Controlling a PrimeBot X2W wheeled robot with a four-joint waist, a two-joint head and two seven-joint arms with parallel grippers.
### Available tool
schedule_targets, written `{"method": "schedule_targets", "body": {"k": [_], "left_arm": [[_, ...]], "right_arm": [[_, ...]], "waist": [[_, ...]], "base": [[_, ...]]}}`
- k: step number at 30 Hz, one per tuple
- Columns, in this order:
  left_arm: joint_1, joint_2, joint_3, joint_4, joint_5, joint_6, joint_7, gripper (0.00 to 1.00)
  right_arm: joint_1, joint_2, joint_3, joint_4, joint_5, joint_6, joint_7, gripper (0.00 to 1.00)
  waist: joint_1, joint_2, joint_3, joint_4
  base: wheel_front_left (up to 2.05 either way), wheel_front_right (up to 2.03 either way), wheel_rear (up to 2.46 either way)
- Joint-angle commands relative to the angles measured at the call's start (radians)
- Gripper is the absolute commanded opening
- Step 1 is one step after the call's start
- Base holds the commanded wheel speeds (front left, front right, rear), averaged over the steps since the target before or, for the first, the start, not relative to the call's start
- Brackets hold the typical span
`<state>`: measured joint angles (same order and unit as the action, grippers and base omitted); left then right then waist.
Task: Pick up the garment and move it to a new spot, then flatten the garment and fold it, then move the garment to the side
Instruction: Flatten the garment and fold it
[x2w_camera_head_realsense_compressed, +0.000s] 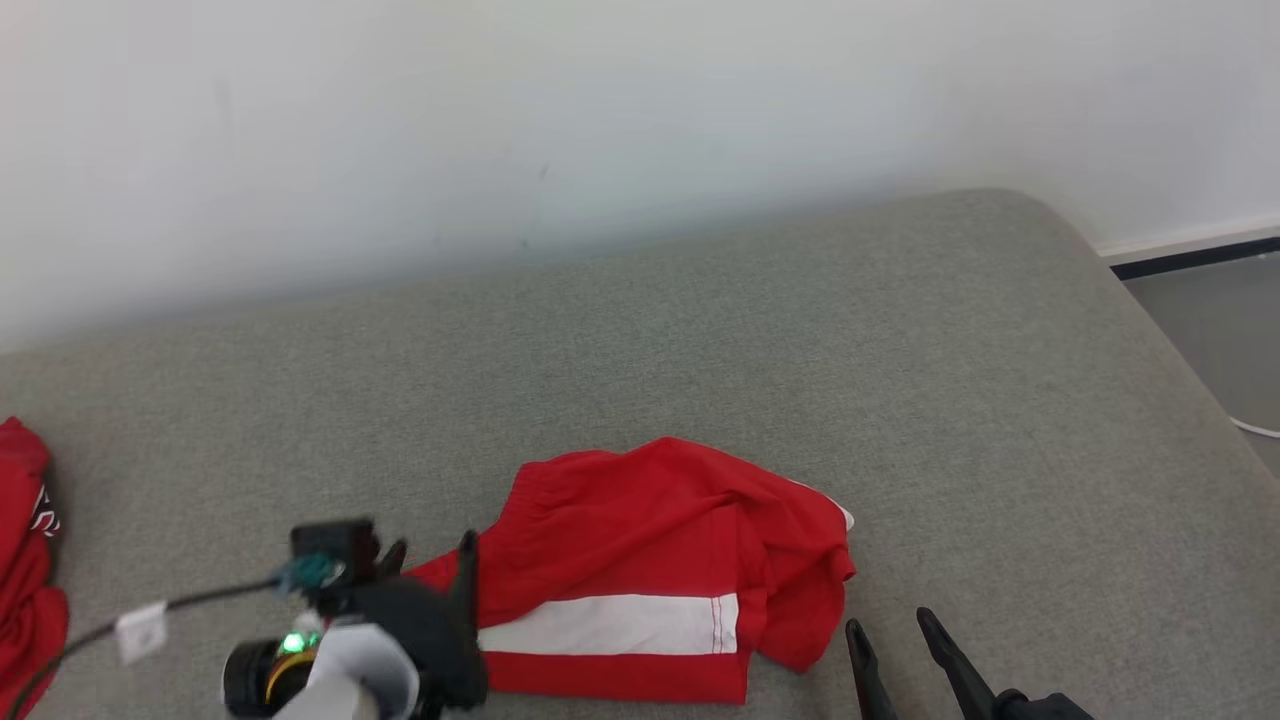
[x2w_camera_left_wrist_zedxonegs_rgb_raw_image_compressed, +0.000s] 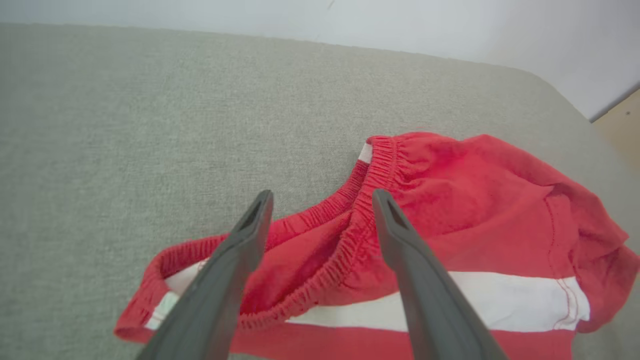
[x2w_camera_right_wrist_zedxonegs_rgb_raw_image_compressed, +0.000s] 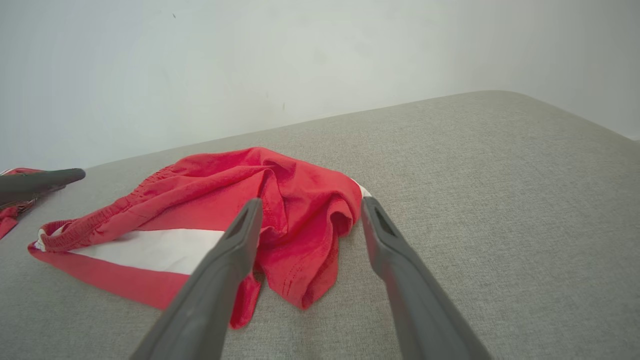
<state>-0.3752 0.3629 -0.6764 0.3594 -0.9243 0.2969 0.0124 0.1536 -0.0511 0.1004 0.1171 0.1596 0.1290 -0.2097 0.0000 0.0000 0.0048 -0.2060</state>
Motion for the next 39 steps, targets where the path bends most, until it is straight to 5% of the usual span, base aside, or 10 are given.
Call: {"method": "schedule_targets", "body": {"k": [1,7,20,21,22,27,39], "left_arm": [[-0.042,0.0,-0.026,0.008,0.022,0.006,0.039,1.0],[-0.203,-0.053,-0.094,0.143,0.032,-0.001,0.223,1.0],[-0.374,-0.087,-0.119,0.374,0.021,-0.044,0.372,1.0],[-0.381,-0.092,-0.12,0.382,0.016,-0.054,0.379,0.41],[-0.389,-0.099,-0.117,0.387,0.008,-0.065,0.387,0.0],[-0.422,-0.122,-0.094,0.396,-0.018,-0.093,0.367,0.0],[-0.512,-0.156,0.1,0.509,-0.047,-0.07,-0.076,0.0]], "right_arm": [[-0.001,0.002,0.006,-0.004,-0.005,0.003,0.002,1.0],[-0.017,0.002,0.031,-0.003,0.006,0.003,0.001,1.0],[-0.043,0.002,0.033,0.017,0.033,0.004,-0.028,1.0],[-0.044,0.002,0.033,0.018,0.034,0.004,-0.03,1.0],[-0.046,0.002,0.032,0.02,0.034,0.004,-0.03,1.0],[-0.058,0.002,0.032,0.029,0.041,0.004,-0.039,1.0],[-0.08,0.002,0.051,0.037,0.041,0.004,-0.046,1.0]], "waist": [[0.0,0.0,0.004,-0.012],[0.0,0.0,0.026,-0.071],[0.0,0.0,0.105,-0.163],[0.0,0.0,0.108,-0.163],[0.0,0.0,0.111,-0.162],[0.0,0.0,0.118,-0.156],[0.0,0.0,0.129,-0.144]], "base": [[0.0,0.0,0.0],[0.0,0.0,0.0],[0.0,0.0,0.0],[0.0,0.0,0.0],[0.0,0.0,0.0],[0.0,0.0,0.0],[0.0,0.0,0.0]]}}
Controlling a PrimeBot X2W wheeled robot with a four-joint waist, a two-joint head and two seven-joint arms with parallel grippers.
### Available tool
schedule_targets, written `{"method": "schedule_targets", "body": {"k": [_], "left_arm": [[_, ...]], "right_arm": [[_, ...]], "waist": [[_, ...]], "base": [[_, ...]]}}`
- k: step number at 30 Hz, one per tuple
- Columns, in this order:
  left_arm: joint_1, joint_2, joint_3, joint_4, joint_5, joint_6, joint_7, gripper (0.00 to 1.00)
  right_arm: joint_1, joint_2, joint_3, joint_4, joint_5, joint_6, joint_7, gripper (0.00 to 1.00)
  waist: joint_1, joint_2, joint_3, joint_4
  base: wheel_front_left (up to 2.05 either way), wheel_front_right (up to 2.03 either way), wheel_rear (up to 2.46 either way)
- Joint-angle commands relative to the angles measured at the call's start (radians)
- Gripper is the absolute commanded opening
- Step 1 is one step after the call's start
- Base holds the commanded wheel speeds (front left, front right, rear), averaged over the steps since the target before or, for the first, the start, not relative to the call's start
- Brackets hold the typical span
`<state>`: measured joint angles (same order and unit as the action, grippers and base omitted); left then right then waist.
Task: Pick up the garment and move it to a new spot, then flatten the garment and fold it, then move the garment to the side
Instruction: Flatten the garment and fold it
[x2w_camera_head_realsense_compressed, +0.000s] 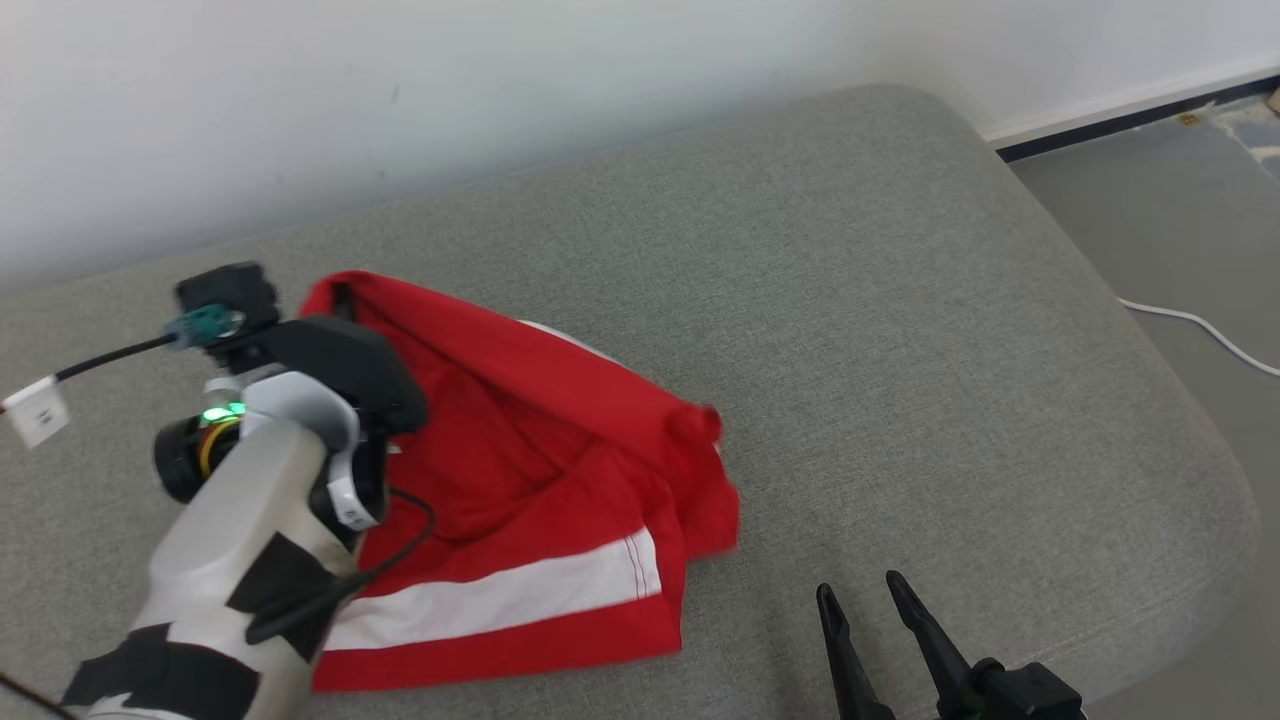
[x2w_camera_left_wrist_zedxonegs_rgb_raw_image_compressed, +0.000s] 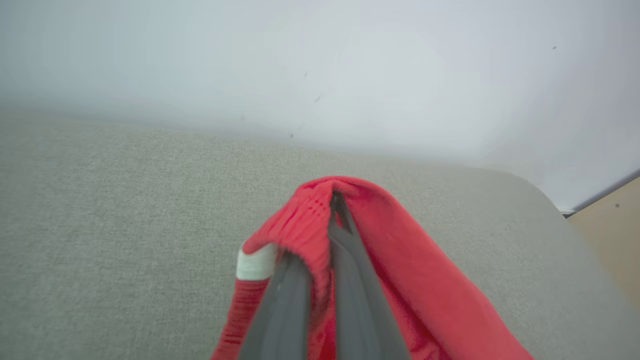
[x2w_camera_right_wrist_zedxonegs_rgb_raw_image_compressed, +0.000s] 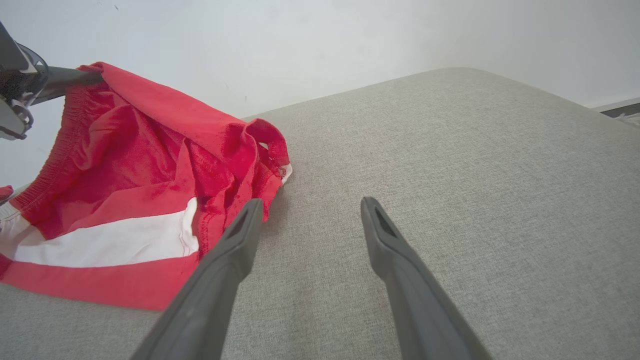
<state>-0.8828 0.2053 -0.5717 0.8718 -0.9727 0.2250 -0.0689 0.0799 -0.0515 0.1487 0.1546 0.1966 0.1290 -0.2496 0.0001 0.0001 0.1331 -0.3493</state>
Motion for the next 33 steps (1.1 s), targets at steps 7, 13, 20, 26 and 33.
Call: {"method": "schedule_targets", "body": {"k": [7,13,20,26,33], "left_arm": [[-0.014,0.045,0.087,0.112,-0.024,0.019,-0.157,0.0],[0.024,0.036,0.129,0.183,-0.045,0.005,-0.189,1.0],[0.073,0.041,0.061,0.237,0.013,-0.065,-0.173,1.0],[0.142,0.057,-0.071,0.192,0.138,-0.117,-0.177,1.0],[0.341,0.095,0.051,-0.2,0.265,-0.048,-0.196,1.0]], "right_arm": [[-0.006,0.002,0.006,-0.004,-0.002,0.004,-0.007,1.0],[-0.011,0.002,0.002,-0.003,-0.005,0.004,-0.006,1.0],[0.007,0.002,-0.007,-0.008,-0.021,0.004,0.007,1.0],[0.044,0.002,-0.031,-0.031,-0.045,0.004,0.033,1.0],[0.055,0.002,-0.049,-0.068,-0.057,0.004,0.055,1.0]], "waist": [[-0.0001,-0.0001,0.016,0.004],[-0.0001,-0.0001,0.017,0.029],[-0.0001,-0.0001,-0.034,0.087],[-0.0001,-0.0001,-0.107,0.155],[-0.0001,-0.0001,-0.149,0.219]], "base": [[0.0,0.0,0.0],[0.0,0.0,0.0],[0.0,0.0,0.0],[0.0,0.0,0.0],[0.0,0.0,0.0]]}}
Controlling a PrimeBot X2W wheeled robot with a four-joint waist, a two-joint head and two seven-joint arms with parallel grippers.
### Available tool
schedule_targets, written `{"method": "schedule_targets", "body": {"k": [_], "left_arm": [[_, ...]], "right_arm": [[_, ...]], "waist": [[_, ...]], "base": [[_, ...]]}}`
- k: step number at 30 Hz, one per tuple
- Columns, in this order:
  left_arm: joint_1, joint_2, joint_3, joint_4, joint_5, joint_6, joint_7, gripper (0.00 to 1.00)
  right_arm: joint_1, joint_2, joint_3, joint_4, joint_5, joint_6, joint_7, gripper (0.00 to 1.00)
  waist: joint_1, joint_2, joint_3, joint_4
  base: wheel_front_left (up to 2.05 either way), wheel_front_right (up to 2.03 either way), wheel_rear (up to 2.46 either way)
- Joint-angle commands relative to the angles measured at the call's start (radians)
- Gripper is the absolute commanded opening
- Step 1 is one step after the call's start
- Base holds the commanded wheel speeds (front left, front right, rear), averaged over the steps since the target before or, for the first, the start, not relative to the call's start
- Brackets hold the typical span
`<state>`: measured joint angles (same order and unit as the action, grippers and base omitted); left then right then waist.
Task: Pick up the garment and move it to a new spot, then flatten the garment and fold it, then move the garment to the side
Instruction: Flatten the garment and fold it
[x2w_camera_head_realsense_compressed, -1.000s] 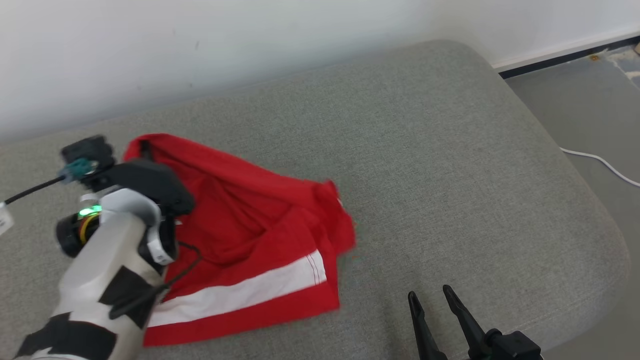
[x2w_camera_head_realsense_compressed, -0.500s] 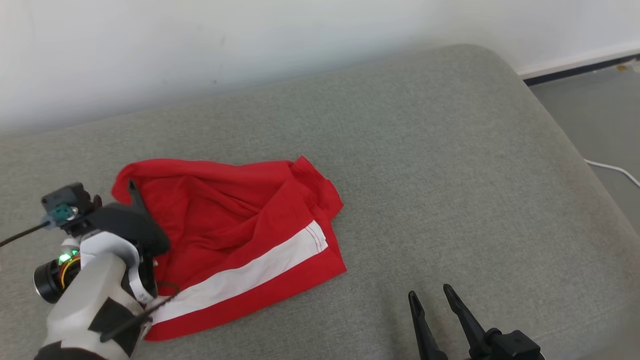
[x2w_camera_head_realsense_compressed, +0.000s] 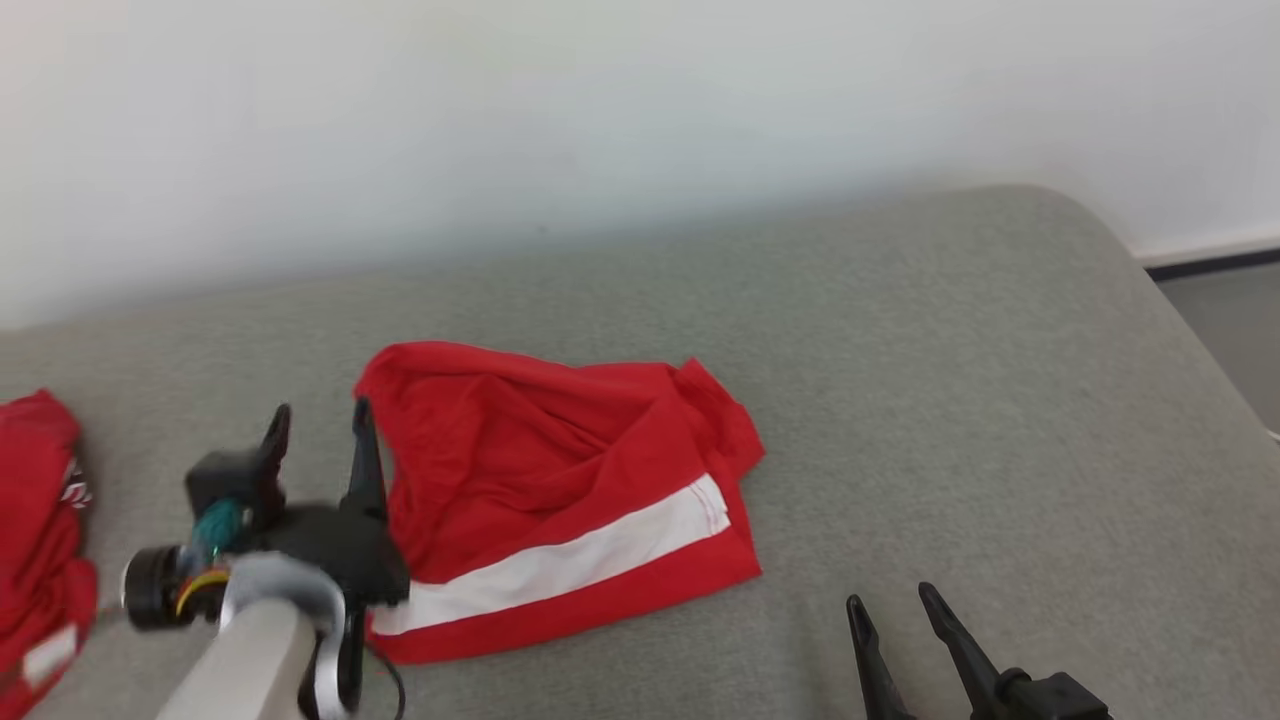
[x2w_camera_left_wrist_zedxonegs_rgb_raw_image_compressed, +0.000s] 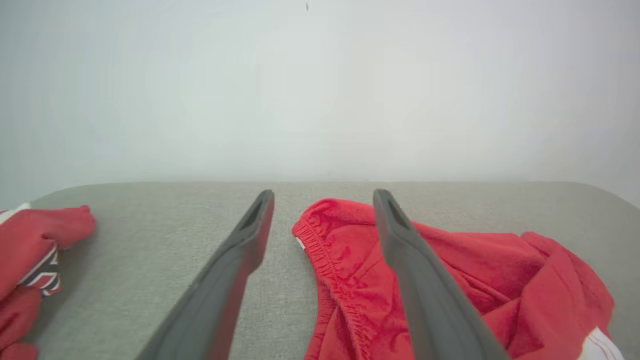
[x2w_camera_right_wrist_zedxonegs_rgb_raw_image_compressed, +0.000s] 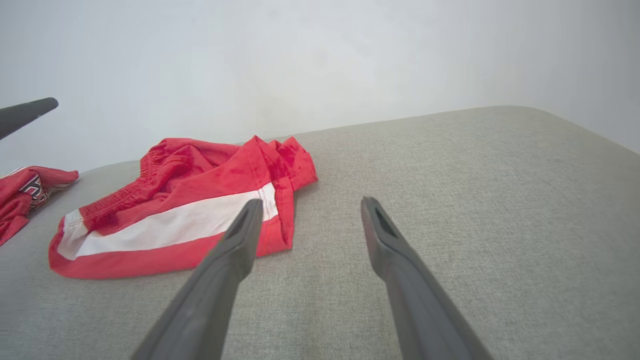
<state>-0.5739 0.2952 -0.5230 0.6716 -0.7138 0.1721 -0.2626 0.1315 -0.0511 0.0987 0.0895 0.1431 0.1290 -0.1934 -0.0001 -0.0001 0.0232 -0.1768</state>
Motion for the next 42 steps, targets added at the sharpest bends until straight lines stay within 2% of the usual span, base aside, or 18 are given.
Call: {"method": "schedule_targets", "body": {"k": [1,3,6,11,19,33,42], "left_arm": [[0.094,0.003,0.032,-0.086,0.046,0.017,-0.002,1.0],[0.215,-0.006,0.102,-0.252,0.116,0.043,-0.003,1.0],[0.376,-0.029,0.188,-0.432,0.207,0.052,-0.003,1.0],[0.57,-0.093,0.293,-0.572,0.317,0.018,-0.003,1.0],[0.714,-0.147,0.368,-0.553,0.422,-0.054,-0.003,1.0],[0.791,-0.183,0.447,-0.57,0.502,-0.173,-0.003,1.0],[0.763,-0.207,0.468,-0.572,0.529,-0.196,-0.003,1.0]], "right_arm": [[0.003,0.002,-0.004,-0.008,-0.006,0.004,0.003,1.0],[0.001,0.002,-0.012,-0.013,-0.008,0.004,0.007,1.0],[-0.003,0.002,-0.017,-0.021,-0.011,0.004,0.013,1.0],[-0.001,0.001,-0.04,-0.021,-0.009,0.004,0.012,1.0],[0.022,0.002,-0.077,0.0,0.009,0.004,0.006,1.0],[0.079,0.002,-0.117,-0.002,0.001,0.004,0.011,1.0],[0.082,0.002,-0.1,-0.013,0.011,0.004,0.02,1.0]], "waist": [[0.0001,0.0001,-0.044,0.057],[0.0001,0.0001,-0.055,0.074],[0.0001,0.0001,-0.066,0.094],[0.0001,0.0001,-0.079,0.131],[0.0001,0.0001,-0.098,0.17],[0.0001,0.0001,-0.119,0.147],[0.0001,0.0001,-0.113,0.132]], "base": [[0.0,0.0,0.0],[0.0,0.0,0.0],[0.0,0.0,0.0],[0.0,0.0,0.0],[0.0,0.0,0.0],[0.0,0.0,0.0],[0.0,0.0,0.0]]}}
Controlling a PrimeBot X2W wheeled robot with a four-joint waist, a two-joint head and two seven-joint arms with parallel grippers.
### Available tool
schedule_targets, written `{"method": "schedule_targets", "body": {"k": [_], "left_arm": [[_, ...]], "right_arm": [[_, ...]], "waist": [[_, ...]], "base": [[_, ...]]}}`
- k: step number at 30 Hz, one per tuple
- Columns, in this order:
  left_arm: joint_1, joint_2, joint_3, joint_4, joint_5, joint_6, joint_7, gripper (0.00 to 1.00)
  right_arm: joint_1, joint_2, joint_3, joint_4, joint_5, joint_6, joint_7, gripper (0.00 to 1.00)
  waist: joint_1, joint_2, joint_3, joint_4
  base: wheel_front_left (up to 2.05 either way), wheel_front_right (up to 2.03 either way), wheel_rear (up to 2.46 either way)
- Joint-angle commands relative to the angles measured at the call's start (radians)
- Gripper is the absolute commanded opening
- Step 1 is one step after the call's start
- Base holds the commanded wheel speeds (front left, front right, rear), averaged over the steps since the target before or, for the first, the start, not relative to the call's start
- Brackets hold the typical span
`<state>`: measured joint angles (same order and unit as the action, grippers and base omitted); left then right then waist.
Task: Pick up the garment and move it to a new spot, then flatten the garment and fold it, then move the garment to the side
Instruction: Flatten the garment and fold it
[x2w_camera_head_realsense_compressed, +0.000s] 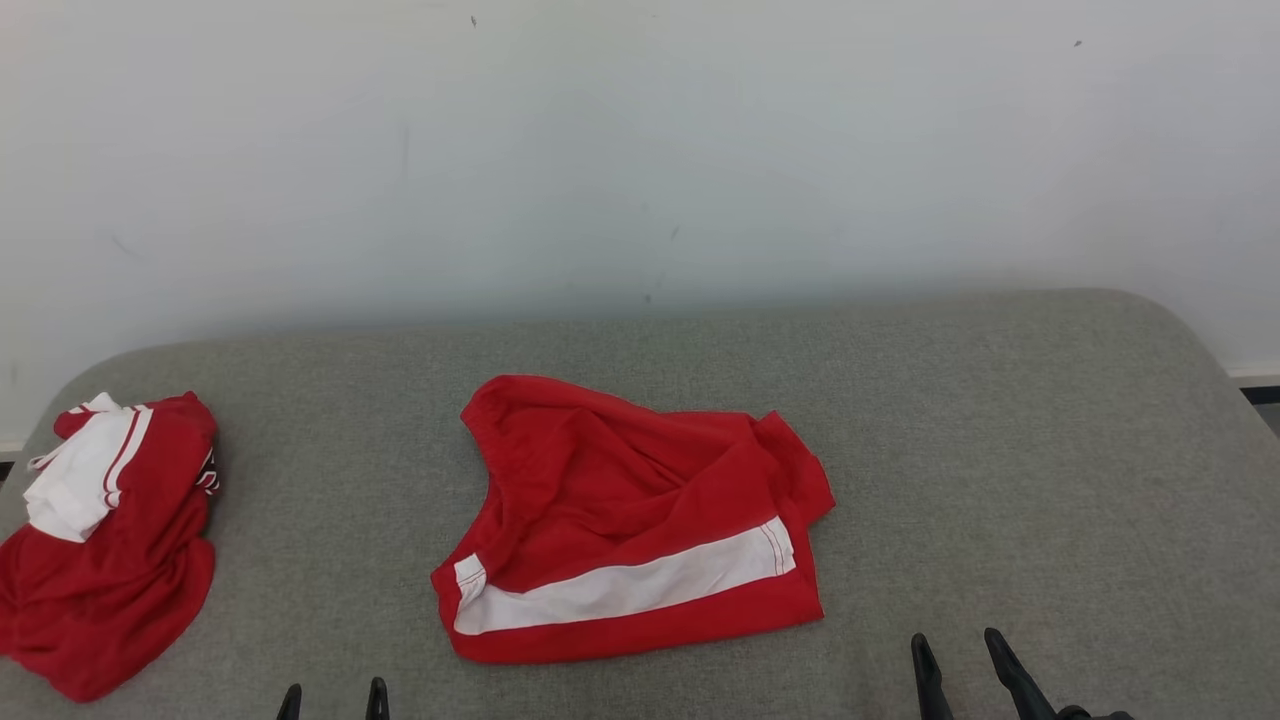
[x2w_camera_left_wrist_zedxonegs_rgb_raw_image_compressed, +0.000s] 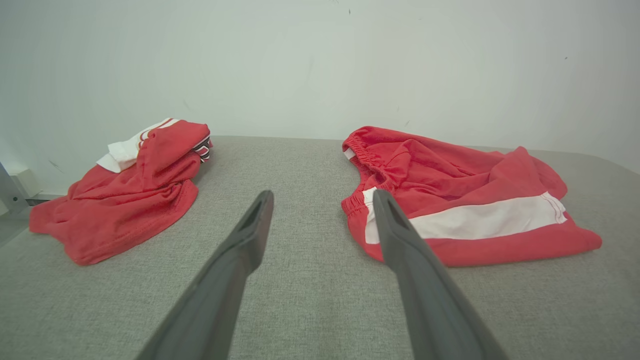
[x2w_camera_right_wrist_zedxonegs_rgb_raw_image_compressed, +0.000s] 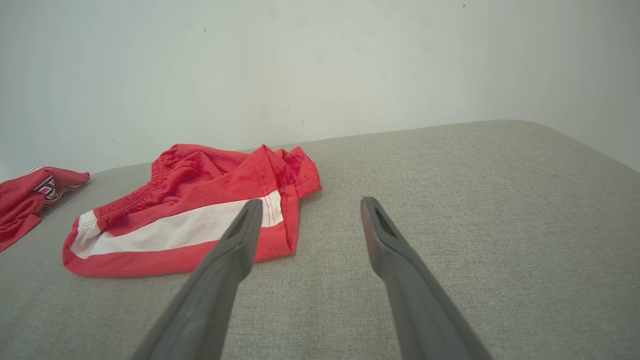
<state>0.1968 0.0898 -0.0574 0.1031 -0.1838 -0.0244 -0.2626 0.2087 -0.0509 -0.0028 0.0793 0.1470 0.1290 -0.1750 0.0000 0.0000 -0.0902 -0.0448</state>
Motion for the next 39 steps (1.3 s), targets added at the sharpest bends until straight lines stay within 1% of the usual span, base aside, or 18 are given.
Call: {"method": "schedule_targets", "body": {"k": [1,14,17,20,22,25,27,29,32,35,39], "left_arm": [[-0.01,-0.003,0.004,-0.004,0.005,-0.002,-0.003,1.0],[-0.018,-0.018,0.017,0.03,0.035,-0.03,-0.003,1.0],[-0.039,-0.002,-0.004,0.062,0.038,-0.053,-0.003,1.0],[-0.108,0.035,-0.042,0.107,0.046,-0.08,0.034,1.0],[-0.172,0.067,-0.08,0.141,0.046,-0.092,0.088,1.0],[-0.288,0.117,-0.146,0.203,0.01,-0.104,0.191,1.0],[-0.364,0.153,-0.219,0.238,-0.032,-0.107,0.254,1.0],[-0.433,0.203,-0.304,0.271,-0.079,-0.104,0.303,1.0],[-0.521,0.27,-0.429,0.31,-0.176,-0.104,0.354,1.0],[-0.598,0.331,-0.526,0.349,-0.26,-0.104,0.386,1.0],[-0.69,0.378,-0.633,0.393,-0.356,-0.104,0.402,1.0]], "right_arm": [[0.003,0.001,0.003,-0.002,0.008,0.004,0.002,1.0],[-0.017,0.001,0.009,0.001,-0.003,0.004,0.004,1.0],[-0.027,0.001,0.013,-0.003,-0.011,0.004,0.018,1.0],[-0.051,0.002,0.036,-0.015,-0.029,0.004,0.062,1.0],[-0.076,-0.01,0.063,-0.019,-0.037,0.004,0.11,1.0],[-0.129,-0.045,0.113,-0.023,-0.027,0.004,0.179,1.0],[-0.168,-0.066,0.149,-0.018,-0.017,0.004,0.216,1.0],[-0.205,-0.08,0.184,-0.015,-0.005,0.004,0.238,1.0],[-0.248,-0.093,0.224,-0.008,0.013,0.004,0.248,1.0],[-0.263,-0.094,0.251,0.001,0.023,0.004,0.247,1.0],[-0.272,-0.099,0.259,0.011,0.038,0.004,0.239,1.0]], "waist": [[0.0,0.0,0.002,-0.002],[0.0,0.0,0.014,-0.014],[0.0,0.0,0.019,-0.011],[0.0,0.0,0.028,-0.005],[0.0,0.0,0.037,-0.004],[0.0,0.0,0.052,-0.006],[0.0,0.0,0.062,-0.011],[0.0,0.0,0.072,-0.02],[0.0,0.0,0.088,-0.038],[0.0,0.0,0.101,-0.053],[0.0,0.0,0.131,-0.07]], "base": [[0.0,0.0,0.0],[0.0,0.0,0.0],[0.0,0.0,0.0],[0.0,0.0,0.0],[0.0,0.0,0.0],[0.0,0.0,0.0],[0.0,0.0,0.0],[0.0,0.0,0.0],[0.0,0.0,0.0],[0.0,0.0,0.0],[0.0,0.0,0.0]]}}
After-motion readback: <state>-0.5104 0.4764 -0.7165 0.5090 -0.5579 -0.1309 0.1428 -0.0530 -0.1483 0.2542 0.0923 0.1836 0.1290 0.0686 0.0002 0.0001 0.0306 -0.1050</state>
